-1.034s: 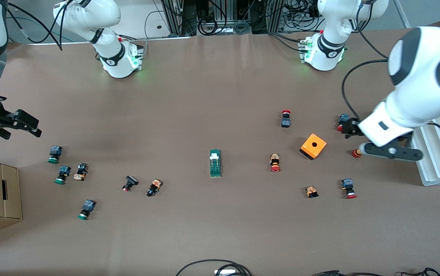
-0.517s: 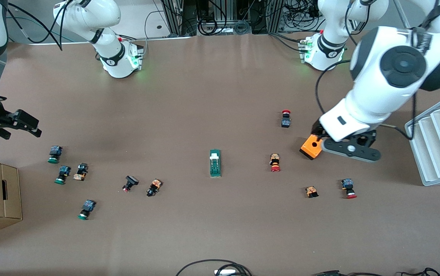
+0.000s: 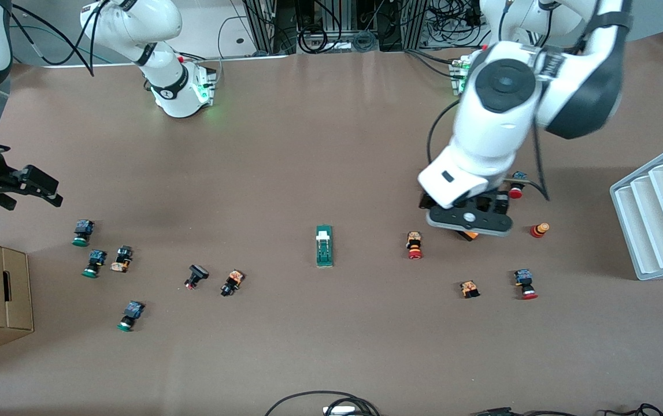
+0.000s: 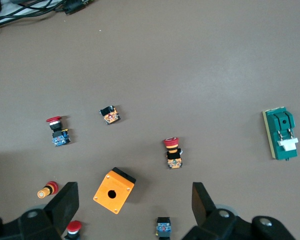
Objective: Close load switch with both arms
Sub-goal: 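Move the left gripper over the green load switch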
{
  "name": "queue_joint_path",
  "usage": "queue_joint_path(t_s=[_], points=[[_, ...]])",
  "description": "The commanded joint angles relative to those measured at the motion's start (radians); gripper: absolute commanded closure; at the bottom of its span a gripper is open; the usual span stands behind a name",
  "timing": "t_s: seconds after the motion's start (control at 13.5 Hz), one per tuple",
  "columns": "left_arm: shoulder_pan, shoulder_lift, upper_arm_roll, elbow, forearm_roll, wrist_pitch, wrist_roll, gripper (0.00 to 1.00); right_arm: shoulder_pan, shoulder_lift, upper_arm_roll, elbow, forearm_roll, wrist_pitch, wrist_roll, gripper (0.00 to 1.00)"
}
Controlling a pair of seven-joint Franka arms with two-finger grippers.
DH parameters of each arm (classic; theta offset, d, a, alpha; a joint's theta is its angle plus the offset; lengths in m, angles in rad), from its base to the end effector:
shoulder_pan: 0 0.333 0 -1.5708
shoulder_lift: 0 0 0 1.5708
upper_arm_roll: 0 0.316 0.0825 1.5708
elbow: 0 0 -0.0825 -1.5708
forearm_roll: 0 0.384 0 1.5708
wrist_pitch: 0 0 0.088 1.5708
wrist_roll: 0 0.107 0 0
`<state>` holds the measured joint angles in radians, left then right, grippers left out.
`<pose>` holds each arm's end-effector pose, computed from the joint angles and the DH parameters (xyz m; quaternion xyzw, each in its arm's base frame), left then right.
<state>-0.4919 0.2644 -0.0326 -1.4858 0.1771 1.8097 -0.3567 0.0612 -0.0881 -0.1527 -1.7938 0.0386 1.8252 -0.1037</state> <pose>0.5704 -0.3103 0.5288 -0.9910 0.1011 -0.0620 0.0618 0.5441 -0.0499 0.5889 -0.9979 -0.0022 -0.0614 0.0197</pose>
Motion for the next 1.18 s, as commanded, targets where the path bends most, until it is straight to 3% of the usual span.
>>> queue_joint_path(t_s=[0.0, 0.3, 0.74, 1.11], points=[[-0.068, 0.016, 0.008, 0.024, 0.062, -0.003, -0.141, 0.00, 0.008, 0.013, -0.004, 0.024, -0.022, -0.004, 0.004, 0.00], [-0.190, 0.021, 0.008, -0.005, 0.226, 0.036, -0.397, 0.00, 0.008, 0.011, -0.002, 0.024, -0.020, -0.007, 0.004, 0.00], [-0.345, 0.050, 0.005, -0.013, 0.381, 0.086, -0.729, 0.00, 0.009, 0.011, -0.004, 0.024, -0.020, -0.006, 0.006, 0.00], [-0.366, 0.148, -0.068, -0.011, 0.570, 0.126, -0.997, 0.00, 0.011, 0.010, -0.004, 0.024, -0.019, -0.010, 0.007, 0.00]])
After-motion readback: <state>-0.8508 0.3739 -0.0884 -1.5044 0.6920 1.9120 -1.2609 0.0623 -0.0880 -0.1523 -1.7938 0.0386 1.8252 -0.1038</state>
